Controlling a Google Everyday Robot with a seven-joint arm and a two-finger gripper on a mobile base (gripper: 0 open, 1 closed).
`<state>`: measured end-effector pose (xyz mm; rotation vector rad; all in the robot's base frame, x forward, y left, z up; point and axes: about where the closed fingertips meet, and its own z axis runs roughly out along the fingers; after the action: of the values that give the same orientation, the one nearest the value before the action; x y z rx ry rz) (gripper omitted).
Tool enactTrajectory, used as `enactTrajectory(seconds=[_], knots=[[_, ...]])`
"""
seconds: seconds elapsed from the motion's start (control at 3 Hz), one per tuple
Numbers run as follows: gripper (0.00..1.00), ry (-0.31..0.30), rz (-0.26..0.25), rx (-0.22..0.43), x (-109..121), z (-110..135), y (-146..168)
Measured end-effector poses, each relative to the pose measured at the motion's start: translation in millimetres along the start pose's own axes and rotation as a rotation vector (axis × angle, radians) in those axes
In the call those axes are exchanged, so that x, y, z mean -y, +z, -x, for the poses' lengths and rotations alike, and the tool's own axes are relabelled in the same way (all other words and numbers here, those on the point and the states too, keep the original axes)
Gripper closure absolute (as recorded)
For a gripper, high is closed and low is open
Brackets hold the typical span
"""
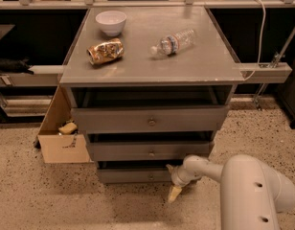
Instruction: Open bottom drawer
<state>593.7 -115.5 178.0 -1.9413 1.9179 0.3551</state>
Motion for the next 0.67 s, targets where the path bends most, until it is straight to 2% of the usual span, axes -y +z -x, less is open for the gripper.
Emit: enactTrajectory(seconds=[0.67], knots=[[0.0,0.004,-0.017,-0.016,15.3,-4.9,12.0]])
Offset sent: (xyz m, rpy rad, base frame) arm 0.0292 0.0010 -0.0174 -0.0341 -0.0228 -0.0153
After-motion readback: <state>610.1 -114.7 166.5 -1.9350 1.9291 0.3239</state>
